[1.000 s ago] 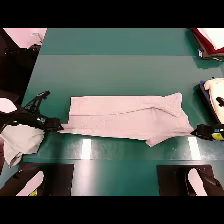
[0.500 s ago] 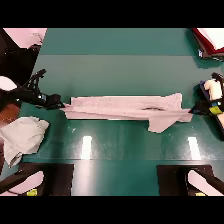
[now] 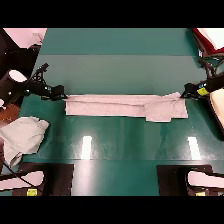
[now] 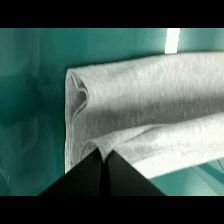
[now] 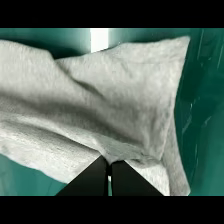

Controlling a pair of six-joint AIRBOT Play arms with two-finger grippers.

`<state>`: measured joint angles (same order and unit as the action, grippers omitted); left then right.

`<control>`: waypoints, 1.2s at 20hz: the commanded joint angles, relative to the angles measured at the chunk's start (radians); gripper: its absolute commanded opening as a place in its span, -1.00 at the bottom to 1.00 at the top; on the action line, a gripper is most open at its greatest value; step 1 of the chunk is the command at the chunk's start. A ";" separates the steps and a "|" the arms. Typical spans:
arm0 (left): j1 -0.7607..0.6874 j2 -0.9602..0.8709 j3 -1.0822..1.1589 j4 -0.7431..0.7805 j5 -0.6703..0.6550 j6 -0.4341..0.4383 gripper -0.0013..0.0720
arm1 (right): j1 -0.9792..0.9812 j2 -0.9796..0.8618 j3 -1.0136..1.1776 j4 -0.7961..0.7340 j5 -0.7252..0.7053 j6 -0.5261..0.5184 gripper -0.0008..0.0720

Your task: Fold the shirts.

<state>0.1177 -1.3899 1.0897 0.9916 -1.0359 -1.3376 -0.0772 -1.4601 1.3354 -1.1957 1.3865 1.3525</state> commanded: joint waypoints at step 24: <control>-0.296 -0.013 0.081 -0.146 -0.095 0.010 -0.89 | -0.307 -0.370 0.101 0.325 0.195 -0.299 0.55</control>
<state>-0.1238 -1.4029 1.1698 0.8467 -1.1366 -1.3281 -0.3859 -1.7634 1.4368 -0.9226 1.5536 1.1027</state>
